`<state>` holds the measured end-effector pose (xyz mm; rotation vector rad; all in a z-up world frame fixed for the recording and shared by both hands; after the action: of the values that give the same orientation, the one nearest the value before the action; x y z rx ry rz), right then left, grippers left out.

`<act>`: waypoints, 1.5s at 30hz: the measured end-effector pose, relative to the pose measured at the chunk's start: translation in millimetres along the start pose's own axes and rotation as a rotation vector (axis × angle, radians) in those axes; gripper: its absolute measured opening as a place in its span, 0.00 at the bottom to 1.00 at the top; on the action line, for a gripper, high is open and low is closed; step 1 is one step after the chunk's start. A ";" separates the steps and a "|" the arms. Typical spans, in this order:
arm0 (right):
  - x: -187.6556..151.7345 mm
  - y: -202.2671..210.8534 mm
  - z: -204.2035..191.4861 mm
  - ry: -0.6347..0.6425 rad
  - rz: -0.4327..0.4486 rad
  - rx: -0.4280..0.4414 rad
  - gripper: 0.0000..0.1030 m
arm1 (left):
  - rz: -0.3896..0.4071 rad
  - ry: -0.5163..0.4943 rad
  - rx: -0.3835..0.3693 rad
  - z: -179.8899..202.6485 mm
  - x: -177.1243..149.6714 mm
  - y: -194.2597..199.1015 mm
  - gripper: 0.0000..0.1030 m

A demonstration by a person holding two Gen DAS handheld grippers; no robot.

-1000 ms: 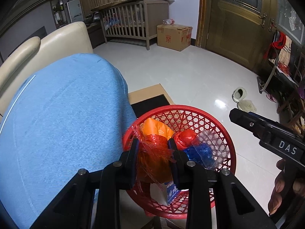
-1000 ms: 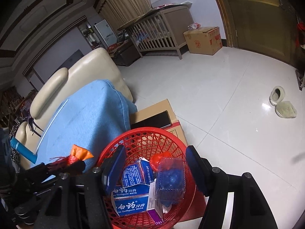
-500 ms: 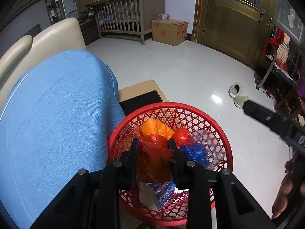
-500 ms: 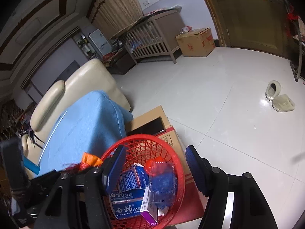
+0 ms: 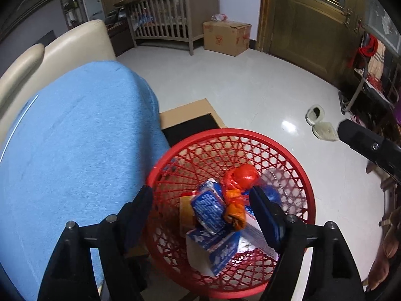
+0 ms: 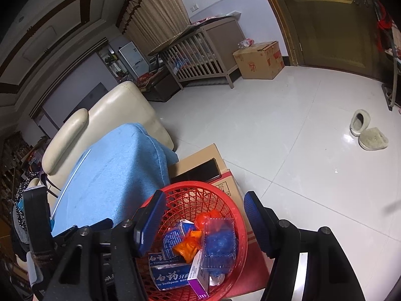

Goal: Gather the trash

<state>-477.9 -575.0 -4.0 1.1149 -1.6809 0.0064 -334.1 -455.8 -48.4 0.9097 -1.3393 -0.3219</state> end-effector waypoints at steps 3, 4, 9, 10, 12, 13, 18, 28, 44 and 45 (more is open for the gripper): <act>0.8 1.9 -0.4 0.002 0.007 -0.012 0.67 | 0.013 0.025 0.000 -8.3 2.3 4.9 0.77; 0.4 3.4 -1.6 0.003 0.011 -0.019 0.67 | 0.020 0.031 0.001 -11.1 3.3 7.4 0.77; -11.0 5.6 -11.9 0.031 -0.005 -0.045 0.72 | 0.057 0.036 0.007 -23.6 7.0 24.2 0.77; -14.4 5.6 -14.2 0.039 -0.010 -0.049 0.72 | 0.066 0.039 0.002 -26.2 7.2 29.0 0.77; -25.5 6.4 -24.3 0.076 -0.027 -0.051 0.72 | 0.092 0.042 0.002 -33.6 8.3 40.2 0.77; -31.5 6.6 -29.6 0.095 -0.037 -0.052 0.72 | 0.102 0.044 0.008 -38.6 8.8 44.7 0.77; -55.0 7.4 -52.8 0.171 -0.064 -0.071 0.72 | 0.156 0.065 0.089 -75.2 5.0 72.4 0.77; -89.8 17.6 -87.1 0.237 -0.056 -0.144 0.83 | 0.198 0.206 0.147 -138.3 -25.2 111.2 0.78; -101.7 27.8 -119.9 0.264 -0.012 -0.135 0.83 | 0.261 0.226 0.175 -152.0 -30.8 138.5 0.91; -101.3 27.9 -119.1 0.262 -0.010 -0.137 0.83 | 0.257 0.222 0.176 -150.8 -30.7 137.1 0.91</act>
<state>-407.7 -433.0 -15.2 0.9747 -1.4204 0.0297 -241.8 -291.4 35.0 0.8783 -1.2730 0.0954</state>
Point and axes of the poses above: each gripper's, at about its wrist camera, not at the fingertips, and y roughly against the way its jaws point, z to its right, x to its top, the point moved 10 cm from there along -y, roughly the way its jaws point, and after that the axes turned 11 degrees about z, right-handed, at the moved point
